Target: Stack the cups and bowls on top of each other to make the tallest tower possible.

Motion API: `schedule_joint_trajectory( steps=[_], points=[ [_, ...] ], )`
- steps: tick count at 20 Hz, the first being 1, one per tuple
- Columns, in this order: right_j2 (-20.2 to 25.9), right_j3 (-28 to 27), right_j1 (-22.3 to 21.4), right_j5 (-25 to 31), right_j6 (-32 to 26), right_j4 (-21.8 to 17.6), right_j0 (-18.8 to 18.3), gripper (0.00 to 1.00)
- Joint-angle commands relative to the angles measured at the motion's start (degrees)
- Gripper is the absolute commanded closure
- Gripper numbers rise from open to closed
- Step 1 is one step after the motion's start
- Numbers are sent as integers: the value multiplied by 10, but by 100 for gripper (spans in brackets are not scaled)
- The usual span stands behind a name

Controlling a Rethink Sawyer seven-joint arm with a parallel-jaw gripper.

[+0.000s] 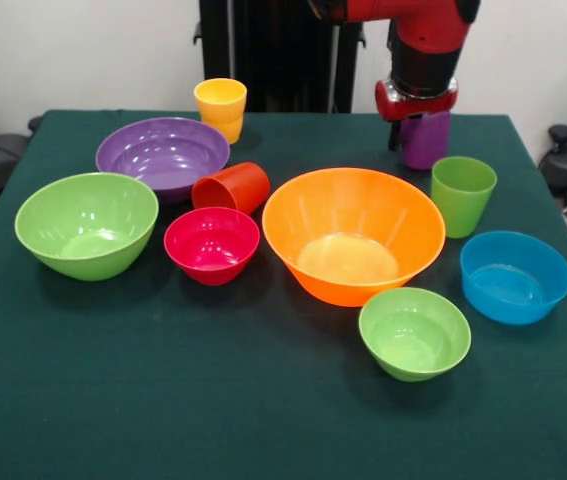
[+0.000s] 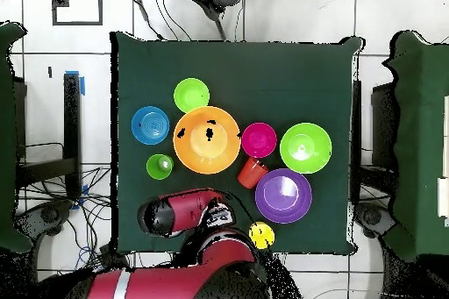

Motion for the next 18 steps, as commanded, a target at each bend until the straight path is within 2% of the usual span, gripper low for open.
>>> schedule_joint_trajectory(
  steps=[1,11,13,15,18],
  points=[
    [24,-47,72,-65,67,-15,6,100],
    [13,-46,64,-67,70,-19,21,100],
    [1,-55,61,-48,66,-21,33,100],
    [-20,-60,46,-20,60,-28,46,100],
    [-27,-23,-1,-8,26,-56,18,100]
  ],
)
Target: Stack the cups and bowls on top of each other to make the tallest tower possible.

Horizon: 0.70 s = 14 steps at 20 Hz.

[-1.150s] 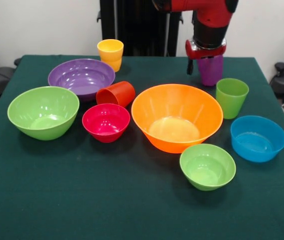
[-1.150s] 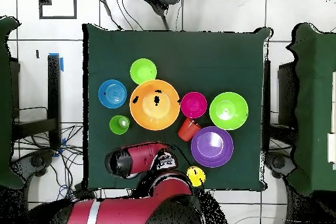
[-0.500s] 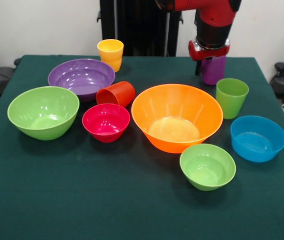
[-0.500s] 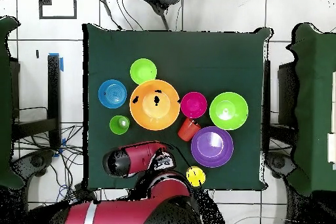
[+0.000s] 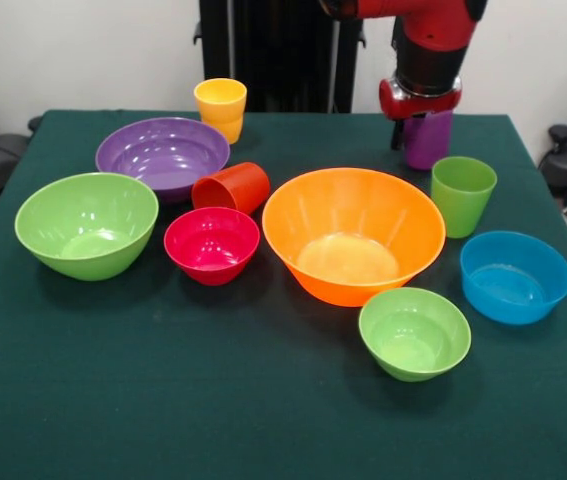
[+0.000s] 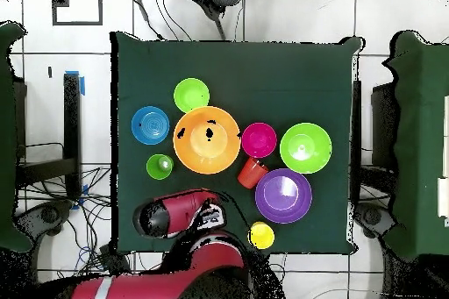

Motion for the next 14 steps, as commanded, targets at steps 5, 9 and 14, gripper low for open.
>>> schedule_joint_trajectory(
  steps=[5,9,14],
  points=[
    [0,5,-15,-45,0,-101,-68,100],
    [21,8,-23,-32,-10,-129,-107,100],
    [27,-10,-3,-27,-13,-163,-135,100]
  ],
)
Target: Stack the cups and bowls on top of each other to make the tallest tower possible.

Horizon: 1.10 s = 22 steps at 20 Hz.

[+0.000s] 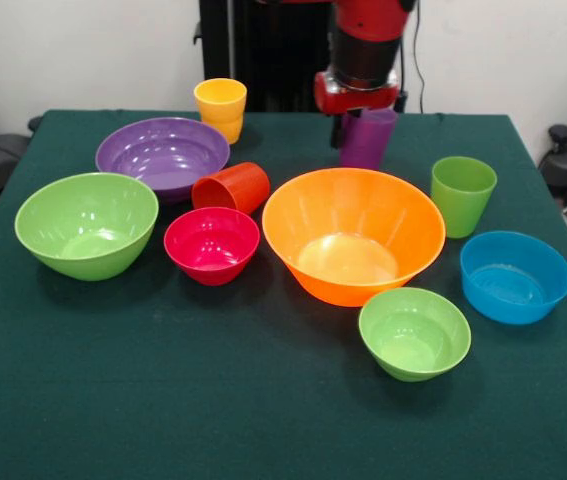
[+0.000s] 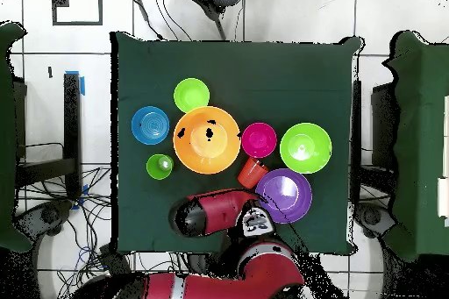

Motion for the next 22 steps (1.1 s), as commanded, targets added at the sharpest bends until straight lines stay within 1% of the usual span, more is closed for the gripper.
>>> schedule_joint_trajectory(
  steps=[1,3,5,8,13,14,16,22],
  points=[
    [42,-12,20,-27,-12,-65,-36,100],
    [51,-10,21,-25,-9,-71,-43,100],
    [57,-12,16,-4,-9,-71,-47,100],
    [80,-1,-8,39,-30,-67,-72,100],
    [107,21,-35,87,-62,-66,-112,100],
    [119,31,-43,98,-69,-63,-124,100],
    [134,40,-51,117,-76,-59,-136,100],
    [149,55,-72,135,-77,-72,-158,100]
  ],
)
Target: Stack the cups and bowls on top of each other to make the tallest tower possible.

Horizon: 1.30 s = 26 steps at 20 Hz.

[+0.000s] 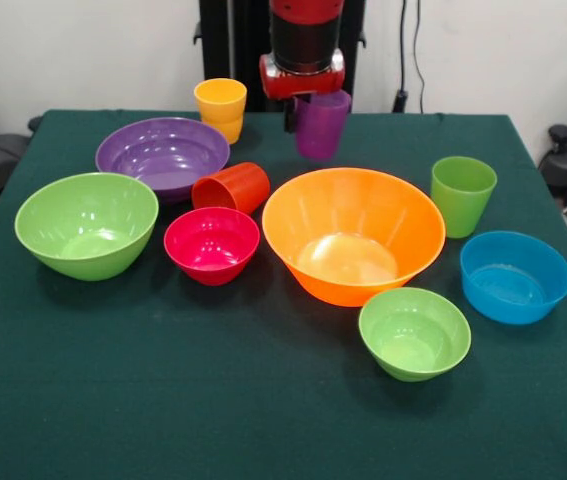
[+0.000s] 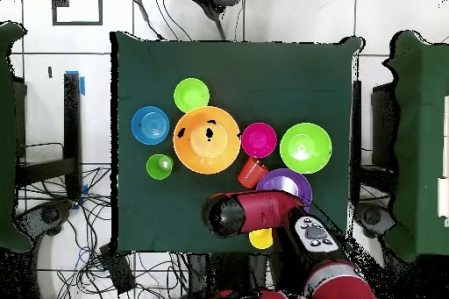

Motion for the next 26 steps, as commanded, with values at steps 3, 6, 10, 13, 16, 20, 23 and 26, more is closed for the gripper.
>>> schedule_joint_trajectory(
  steps=[3,6,10,13,16,20,23,26],
  points=[
    [76,40,-31,55,-66,-46,-24,100],
    [72,58,-48,30,-54,-61,-33,100],
    [52,87,-75,-7,-21,-81,-27,100],
    [24,94,-83,-19,-3,-108,-19,100],
    [-3,102,-70,-38,13,-142,-19,100],
    [-14,145,-68,-64,14,-174,-50,100],
    [-49,139,-34,-86,46,-205,-30,100],
    [-90,103,31,-138,81,-239,0,100]
  ],
)
